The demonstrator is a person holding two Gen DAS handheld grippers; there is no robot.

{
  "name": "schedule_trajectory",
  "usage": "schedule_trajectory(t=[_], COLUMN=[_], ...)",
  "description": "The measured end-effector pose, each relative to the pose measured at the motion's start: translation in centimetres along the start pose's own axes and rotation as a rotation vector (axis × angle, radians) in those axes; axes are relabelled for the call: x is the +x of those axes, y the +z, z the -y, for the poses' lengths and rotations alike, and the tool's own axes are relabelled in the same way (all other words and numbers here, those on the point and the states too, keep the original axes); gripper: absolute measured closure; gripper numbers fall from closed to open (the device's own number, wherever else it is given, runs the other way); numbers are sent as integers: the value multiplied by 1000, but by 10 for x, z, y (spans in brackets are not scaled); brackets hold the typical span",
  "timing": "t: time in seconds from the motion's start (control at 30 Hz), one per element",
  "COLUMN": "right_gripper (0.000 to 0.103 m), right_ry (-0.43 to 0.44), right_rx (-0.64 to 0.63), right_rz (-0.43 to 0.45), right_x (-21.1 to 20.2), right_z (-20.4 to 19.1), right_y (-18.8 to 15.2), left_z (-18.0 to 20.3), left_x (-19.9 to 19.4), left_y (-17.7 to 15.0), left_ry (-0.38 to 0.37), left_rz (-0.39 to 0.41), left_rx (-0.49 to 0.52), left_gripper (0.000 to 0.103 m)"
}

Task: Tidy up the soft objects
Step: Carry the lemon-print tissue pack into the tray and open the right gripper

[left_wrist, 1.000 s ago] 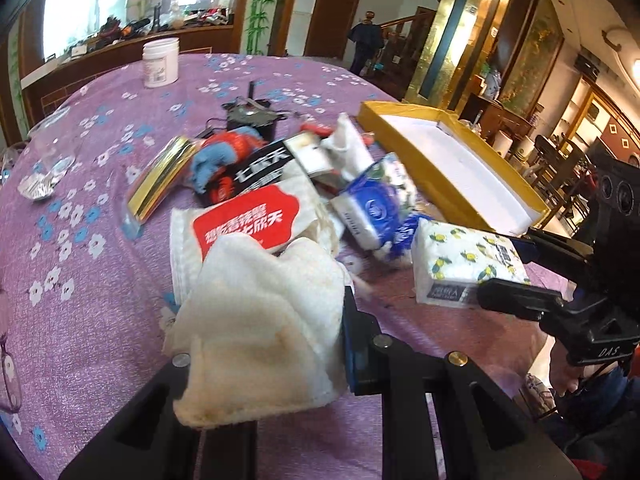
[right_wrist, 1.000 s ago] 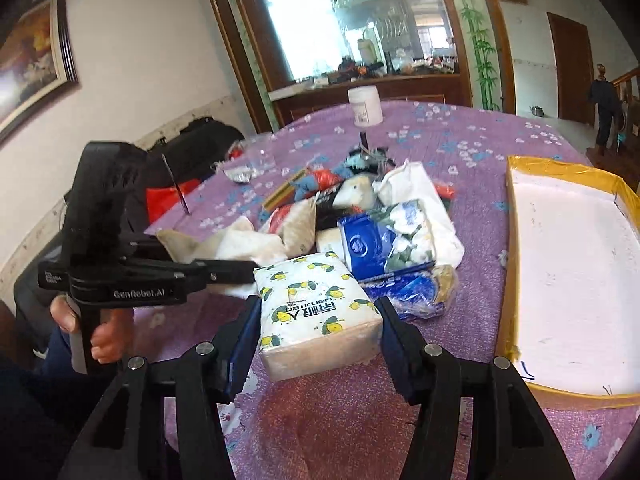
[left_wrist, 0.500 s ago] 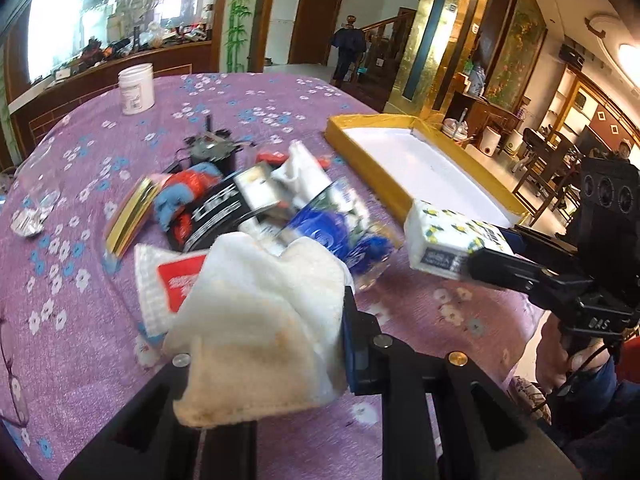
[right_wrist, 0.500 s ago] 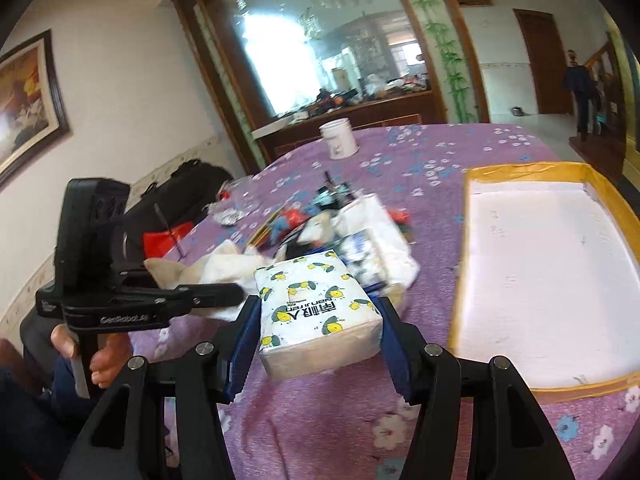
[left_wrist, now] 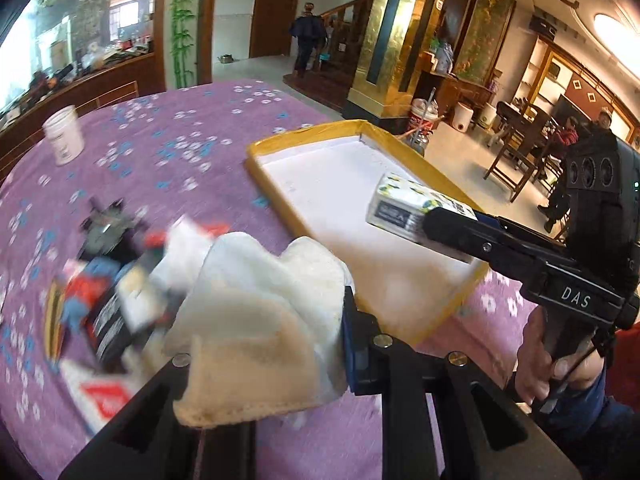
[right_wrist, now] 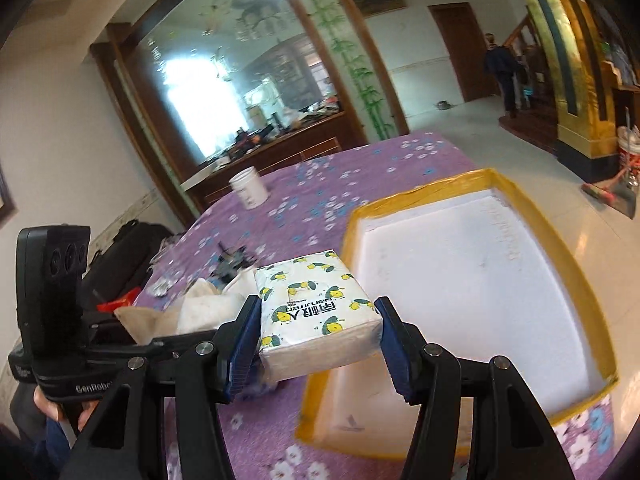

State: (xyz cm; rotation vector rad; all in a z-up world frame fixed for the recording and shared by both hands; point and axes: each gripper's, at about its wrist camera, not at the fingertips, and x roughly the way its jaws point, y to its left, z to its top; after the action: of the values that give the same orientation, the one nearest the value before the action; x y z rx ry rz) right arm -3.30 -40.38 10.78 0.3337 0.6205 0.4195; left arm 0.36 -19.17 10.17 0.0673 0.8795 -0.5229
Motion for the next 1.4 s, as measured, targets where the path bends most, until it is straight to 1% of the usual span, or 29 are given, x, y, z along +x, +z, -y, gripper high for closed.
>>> schedule_trajectory(t=[0.1,0.2,0.27,0.3,0.37,0.4,0.43,0.47,0.53,0.6,0.67,0.73,0.83,0.87,0.9,0.97,1.03,1.13,1.3,1.33,1.4], right_gripper=[42,42,41,42,41,41,42,41,42,42,42,41,40,39,39,39,39,38,37,35,27], right_ry=[-39,-77,-106,-117,-147,-157,-164,-167,-201,-209,-213,-216,-229,-233,-233,-226,-224,-192,-205,-204,-205], right_rx=[39,81,118,122,163,174,197,216,227,245,259,249,227,226,227,229,229,241,226,218,199], right_rz=[17,12,2,-8,-24,-42,-70,-78,-103,-118,-139,-144,-148,-152,-155,-156,-155,-145,-61,-43,-9], right_x=[6,19,34,40,63,72,85,91,105,113,118,120,122,122,124,125,125,121,101,96,88], right_z=[18,35,51,56,70,76,85,93,102,112,119,119,115,115,116,116,115,116,111,109,104], right_y=[21,44,63,68,83,87,91,91,94,91,89,87,84,83,83,83,84,85,91,93,97], left_z=[9,16,19,21,21,22,21,21,19,11,10,9,9,9,8,9,13,15,16,15,15], left_x=[23,51,69,82,101,111,124,132,153,168,174,178,179,179,178,175,174,176,166,162,153], left_y=[28,55,72,81,95,102,109,114,119,120,118,116,114,115,115,115,114,114,117,116,119], left_ry=[10,35,37,56,63,55,58,64,57,48,29,42,48,47,48,66,82,80,91,92,90], left_rz=[-24,-50,-73,-78,-98,-108,-116,-123,-145,-158,-157,-139,-133,-128,-116,-89,-76,-88,-65,-59,-42], left_rx=[13,24,27,23,11,0,-13,-23,-53,-89,-97,-97,-97,-102,-104,-92,-72,-54,-54,-58,-70], left_gripper=[85,85,85,85,85,85,85,85,85,85,85,85,80,70,57,43,43,42,42,42,41])
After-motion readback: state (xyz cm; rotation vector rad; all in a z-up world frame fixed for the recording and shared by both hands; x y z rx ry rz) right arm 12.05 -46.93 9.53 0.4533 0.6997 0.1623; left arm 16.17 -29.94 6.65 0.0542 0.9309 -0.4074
